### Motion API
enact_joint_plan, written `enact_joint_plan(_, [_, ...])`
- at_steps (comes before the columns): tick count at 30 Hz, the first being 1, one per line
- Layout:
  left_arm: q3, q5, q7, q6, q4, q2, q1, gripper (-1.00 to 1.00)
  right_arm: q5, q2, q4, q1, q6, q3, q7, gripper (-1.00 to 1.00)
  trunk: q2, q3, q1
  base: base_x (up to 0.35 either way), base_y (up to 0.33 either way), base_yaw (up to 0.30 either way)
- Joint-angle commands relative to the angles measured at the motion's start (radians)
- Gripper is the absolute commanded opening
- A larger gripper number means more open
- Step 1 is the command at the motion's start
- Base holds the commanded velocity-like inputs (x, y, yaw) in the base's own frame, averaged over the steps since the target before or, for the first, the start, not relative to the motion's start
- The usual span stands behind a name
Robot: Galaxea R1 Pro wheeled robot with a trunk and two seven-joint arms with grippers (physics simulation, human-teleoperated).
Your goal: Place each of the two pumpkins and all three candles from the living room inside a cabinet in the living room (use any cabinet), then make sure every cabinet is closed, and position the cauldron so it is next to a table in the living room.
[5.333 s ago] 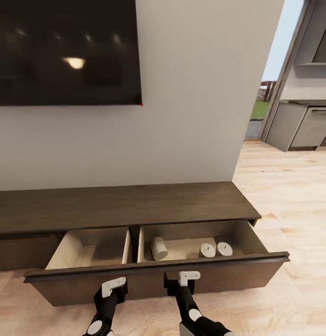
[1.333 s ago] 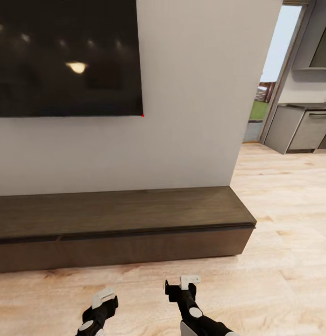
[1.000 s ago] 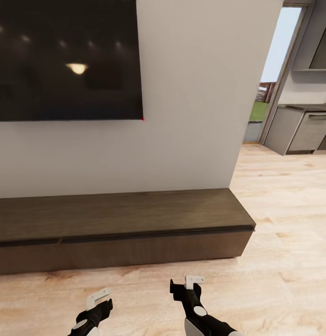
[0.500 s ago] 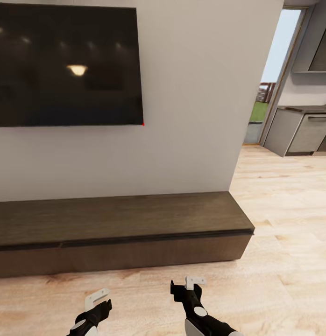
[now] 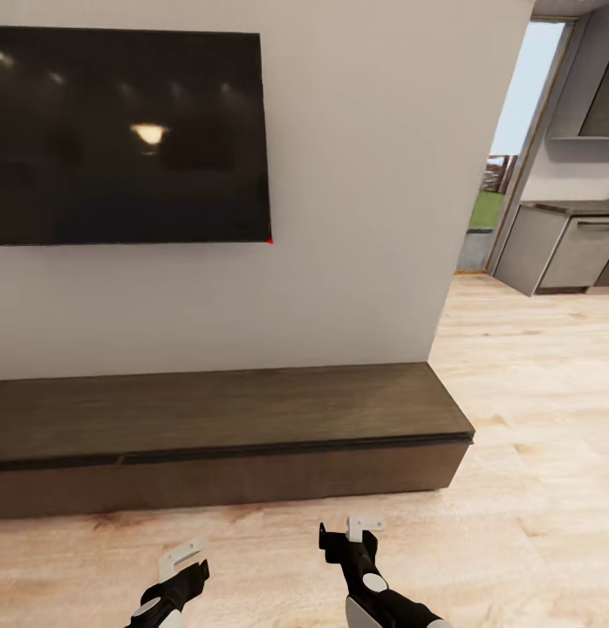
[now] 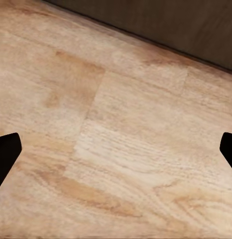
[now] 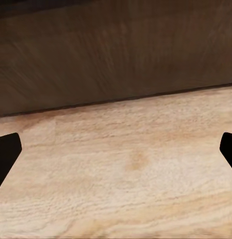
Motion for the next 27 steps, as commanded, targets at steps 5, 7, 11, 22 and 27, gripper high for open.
enact_joint_plan(5, [-0.008,0.010,0.008,-0.004,-0.001,0.000,0.000,1.00,-0.009,0.000,0.000,0.000,-0.003,0.008,-0.005,1.00,0.035,0.015,-0.020,-0.285,0.000,0.243])
enact_joint_plan(7, [-0.008,0.010,0.008,-0.004,-0.001,0.000,0.000,1.00,-0.009,0.000,0.000,-0.001,-0.003,0.008,-0.005,1.00,0.049,0.021,-0.027,-0.318,0.000,0.282])
enact_joint_plan(11, [-0.009,0.010,0.009,-0.004,0.001,0.000,0.000,1.00,-0.009,0.000,0.000,-0.001,-0.003,0.008,-0.005,1.00,0.077,0.034,-0.043,-0.322,0.000,0.288])
enact_joint_plan(22, [-0.009,0.010,0.009,-0.006,0.006,-0.001,0.000,1.00,-0.009,0.000,0.001,0.000,-0.003,0.009,-0.004,1.00,0.105,0.046,-0.058,-0.126,0.000,0.290])
enact_joint_plan(27, [-0.009,0.010,0.009,-0.006,0.010,0.000,0.000,1.00,-0.008,0.000,0.001,-0.001,-0.003,0.010,-0.004,1.00,0.105,0.046,-0.058,-0.003,0.000,0.290])
